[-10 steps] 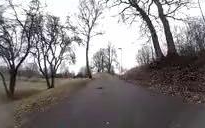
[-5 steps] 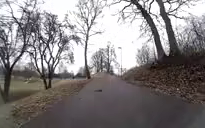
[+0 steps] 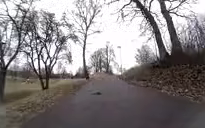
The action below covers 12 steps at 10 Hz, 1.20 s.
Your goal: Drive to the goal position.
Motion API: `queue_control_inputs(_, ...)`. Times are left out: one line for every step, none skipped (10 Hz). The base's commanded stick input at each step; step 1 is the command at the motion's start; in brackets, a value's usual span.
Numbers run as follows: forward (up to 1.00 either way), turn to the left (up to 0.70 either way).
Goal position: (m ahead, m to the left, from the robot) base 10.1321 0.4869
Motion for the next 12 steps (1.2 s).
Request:
queue_control_inputs(1.0,0.0)
queue_control_inputs(1.0,0.0)
queue_control_inputs(1.0,0.0)
queue_control_inputs(1.0,0.0)
queue_control_inputs(1.0,0.0)
queue_control_inputs(1.0,0.0)
queue_control_inputs(1.0,0.0)
queue_control_inputs(1.0,0.0)
queue_control_inputs(1.0,0.0)
queue_control_inputs(1.0,0.0)
queue_control_inputs(1.0,0.0)
queue_control_inputs(1.0,0.0)
